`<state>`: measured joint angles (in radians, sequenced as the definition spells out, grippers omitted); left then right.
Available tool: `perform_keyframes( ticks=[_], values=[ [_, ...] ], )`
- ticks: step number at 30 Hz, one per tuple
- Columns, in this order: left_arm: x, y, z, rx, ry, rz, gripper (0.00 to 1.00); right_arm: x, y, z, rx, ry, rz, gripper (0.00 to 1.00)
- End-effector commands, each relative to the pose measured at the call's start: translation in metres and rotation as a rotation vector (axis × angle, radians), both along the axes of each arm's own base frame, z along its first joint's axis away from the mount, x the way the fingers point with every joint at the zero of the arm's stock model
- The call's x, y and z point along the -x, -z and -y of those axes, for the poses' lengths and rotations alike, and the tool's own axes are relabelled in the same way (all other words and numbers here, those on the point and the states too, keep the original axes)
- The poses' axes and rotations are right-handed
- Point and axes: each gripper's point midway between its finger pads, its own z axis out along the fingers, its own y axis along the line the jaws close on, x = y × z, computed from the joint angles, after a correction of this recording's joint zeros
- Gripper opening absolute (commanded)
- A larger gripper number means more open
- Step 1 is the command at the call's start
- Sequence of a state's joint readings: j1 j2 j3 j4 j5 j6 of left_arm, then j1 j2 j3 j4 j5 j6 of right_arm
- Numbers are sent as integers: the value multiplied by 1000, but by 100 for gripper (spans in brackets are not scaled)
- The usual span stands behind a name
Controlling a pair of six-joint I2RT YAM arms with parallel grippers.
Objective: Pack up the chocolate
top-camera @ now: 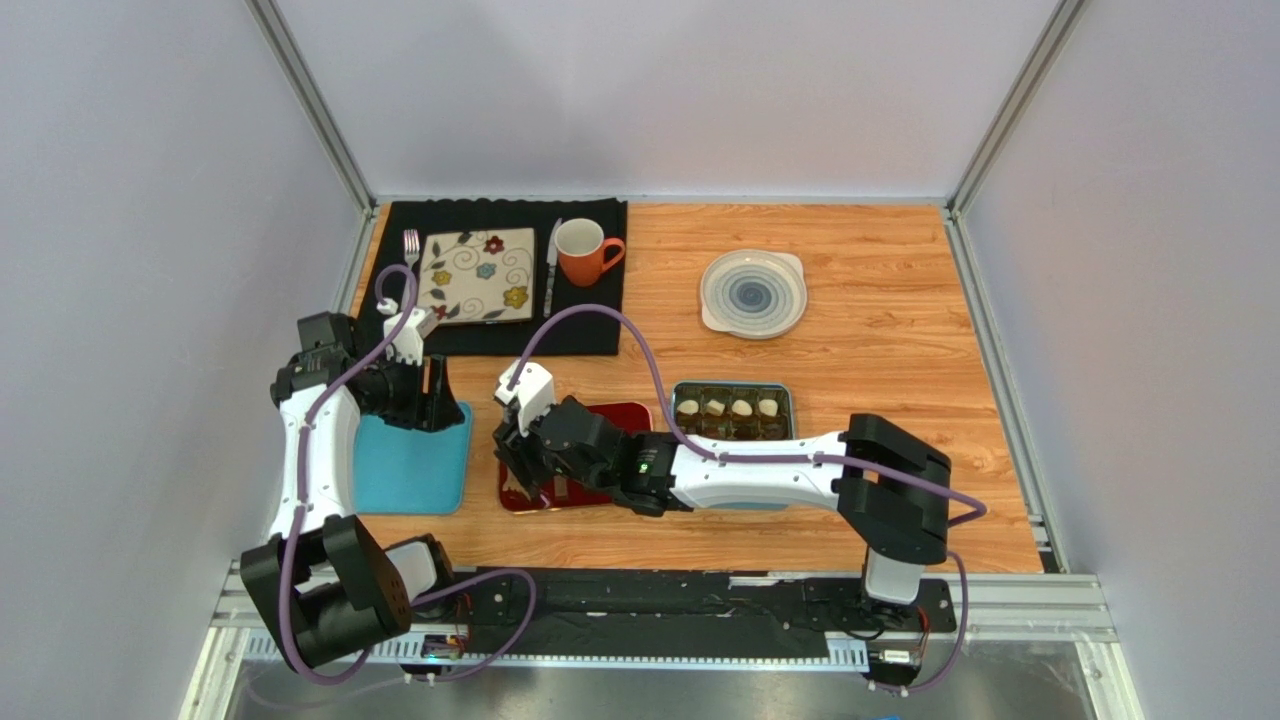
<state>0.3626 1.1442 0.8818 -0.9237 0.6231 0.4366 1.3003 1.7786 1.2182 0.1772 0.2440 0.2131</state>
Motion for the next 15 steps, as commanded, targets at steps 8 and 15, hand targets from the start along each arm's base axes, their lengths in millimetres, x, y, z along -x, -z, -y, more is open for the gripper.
perform_keyframes(
  ticks=[8,15],
  values=[
    [-5,-17,-2,-16,22,74,64,-6,-5,-8,-31,33,15,44],
    [-5,-16,-2,-23,28,75,64,-8,1,-5,-18,38,7,39]
  ],
)
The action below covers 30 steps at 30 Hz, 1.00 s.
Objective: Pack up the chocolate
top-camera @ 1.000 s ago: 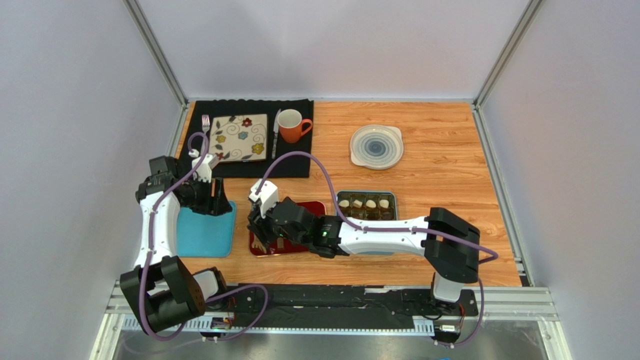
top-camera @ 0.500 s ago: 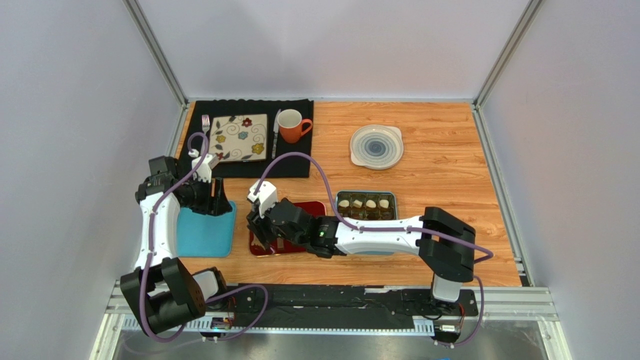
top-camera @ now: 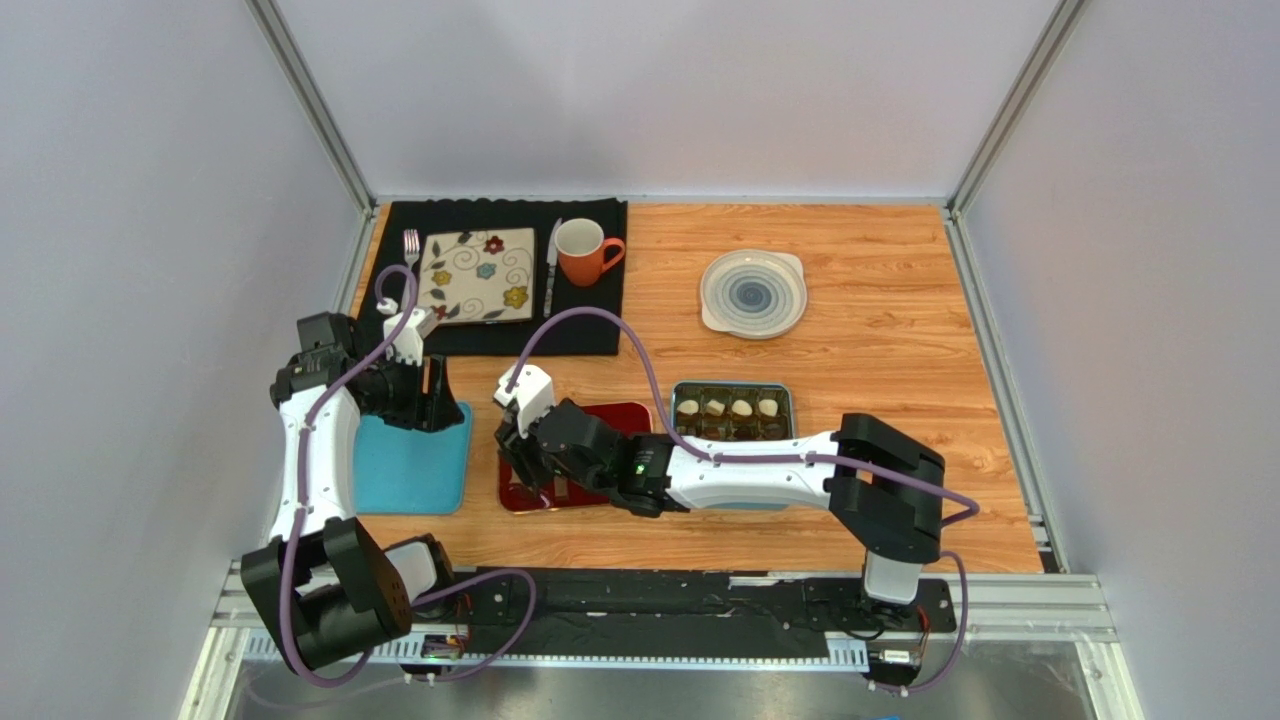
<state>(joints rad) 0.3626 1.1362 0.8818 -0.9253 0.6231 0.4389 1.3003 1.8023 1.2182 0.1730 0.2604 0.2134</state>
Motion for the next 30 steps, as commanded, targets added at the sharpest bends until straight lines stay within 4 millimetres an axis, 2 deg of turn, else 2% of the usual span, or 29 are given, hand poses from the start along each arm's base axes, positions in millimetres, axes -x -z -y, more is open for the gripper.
perform_keyframes(
  ticks=[1,6,8,9,10,13,17,19,20,21,23,24,27,30],
  values=[
    [-5,-15,-2,-21,24,68,64,-6,-13,-5,-49,24,10,38],
    [-5,-15,-3,-21,24,66,63,-20,-36,9,-67,75,53,27],
    [-5,-15,-3,-22,26,66,63,-27,-56,20,-87,96,79,25],
    [-5,-16,-2,-19,26,67,63,-36,-61,29,-83,123,88,25],
    [-5,-15,-3,-19,24,65,63,-38,-75,39,-101,137,101,25],
    [-5,-16,-2,-18,26,64,63,-52,-86,68,-91,195,129,25],
    [-6,-17,-2,-18,30,66,63,-58,-102,122,-96,279,159,25],
    [-6,-18,-3,-18,28,67,63,-64,-100,146,-72,332,163,24],
    [-6,-18,-2,-17,29,66,63,-65,-103,156,-76,349,167,25],
    [-6,-18,-2,-18,31,68,63,-65,-103,175,-71,379,170,25],
    [-5,-18,-1,-10,31,64,63,-64,-108,193,-83,408,174,25],
    [-5,-18,-1,-11,29,66,63,-63,-105,210,-64,430,173,25],
    [-5,-17,-1,-7,29,65,63,-58,-99,231,-48,455,165,25],
    [-6,-19,1,5,30,66,63,-54,-89,240,-20,462,144,25]
  ],
)
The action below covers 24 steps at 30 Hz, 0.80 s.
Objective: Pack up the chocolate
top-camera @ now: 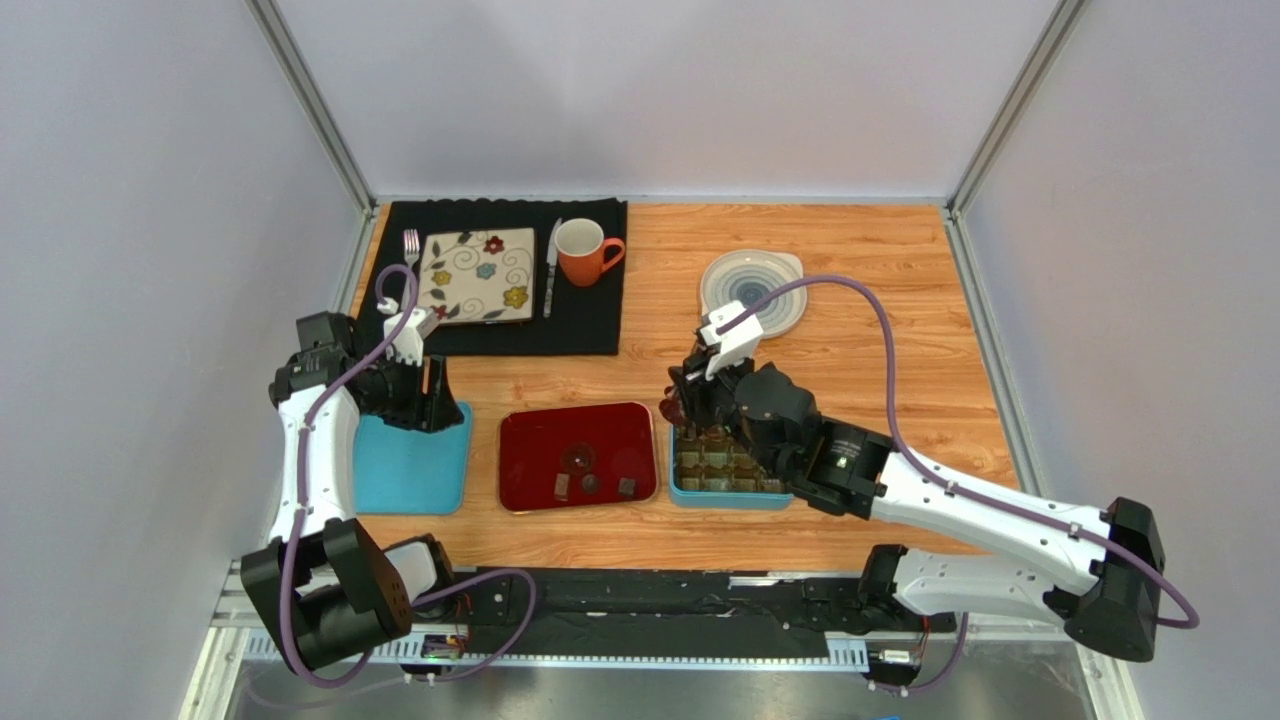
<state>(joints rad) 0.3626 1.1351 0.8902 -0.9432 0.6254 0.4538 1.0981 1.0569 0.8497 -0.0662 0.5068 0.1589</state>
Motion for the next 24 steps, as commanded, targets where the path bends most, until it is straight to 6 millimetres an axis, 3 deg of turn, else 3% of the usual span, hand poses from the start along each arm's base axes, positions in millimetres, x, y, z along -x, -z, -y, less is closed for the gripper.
perform_keyframes(
  ticks=[1,9,24],
  values=[
    [-7,-17,1,8,20,67,63,4,13,22,39,45,-28,25],
    [-6,-16,1,8,22,64,63,15,28,38,18,58,-72,25],
    [-5,-15,1,5,20,63,63,14,36,17,4,17,-98,26]
  ],
)
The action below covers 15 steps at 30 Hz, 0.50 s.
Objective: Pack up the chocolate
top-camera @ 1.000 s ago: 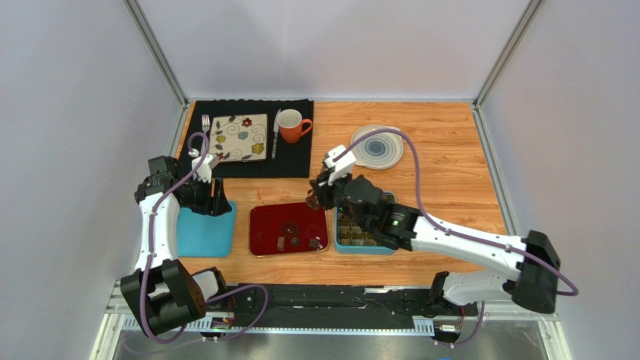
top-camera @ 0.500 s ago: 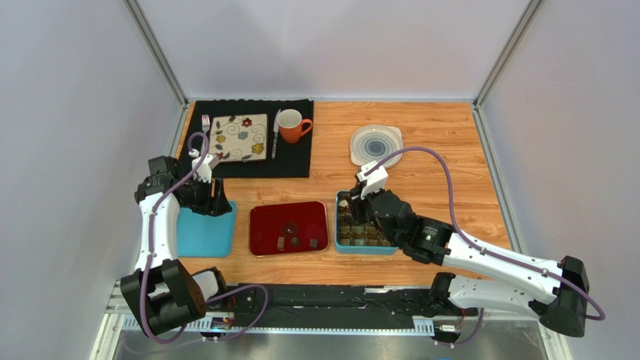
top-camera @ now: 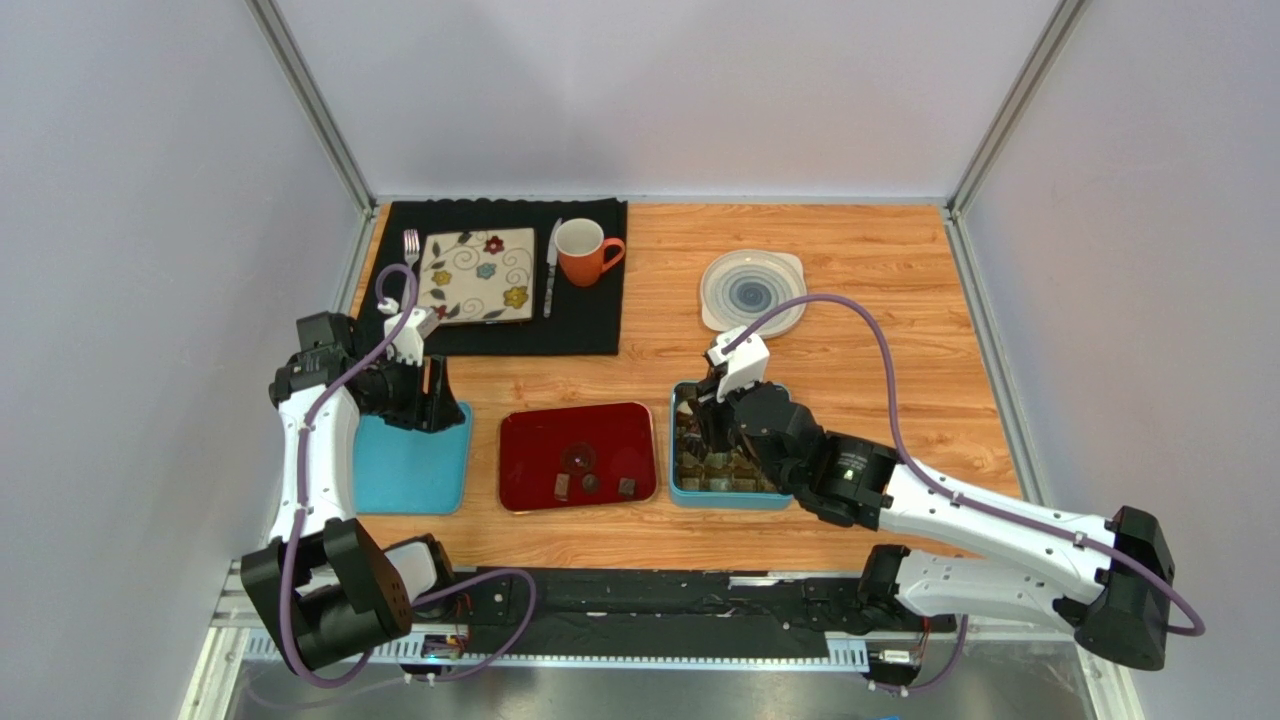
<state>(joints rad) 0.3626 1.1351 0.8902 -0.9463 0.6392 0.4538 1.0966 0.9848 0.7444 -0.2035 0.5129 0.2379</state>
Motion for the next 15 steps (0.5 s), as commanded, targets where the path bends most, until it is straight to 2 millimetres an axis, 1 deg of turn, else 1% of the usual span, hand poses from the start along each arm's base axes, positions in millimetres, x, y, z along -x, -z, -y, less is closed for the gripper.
perform_keyframes(
  ticks=[1,4,10,15],
  values=[
    [-6,-14,-1,-7,17,63,63,-3,-16,-14,-83,-8,15,27],
    [-6,-14,-1,-7,16,63,63,-3,-13,-15,-81,-9,7,32],
    [-6,-14,-2,-11,15,62,63,-3,-20,-13,-92,-5,20,34],
    [-6,-16,-1,-7,16,68,63,-4,-27,-16,-91,-16,33,36]
  ],
)
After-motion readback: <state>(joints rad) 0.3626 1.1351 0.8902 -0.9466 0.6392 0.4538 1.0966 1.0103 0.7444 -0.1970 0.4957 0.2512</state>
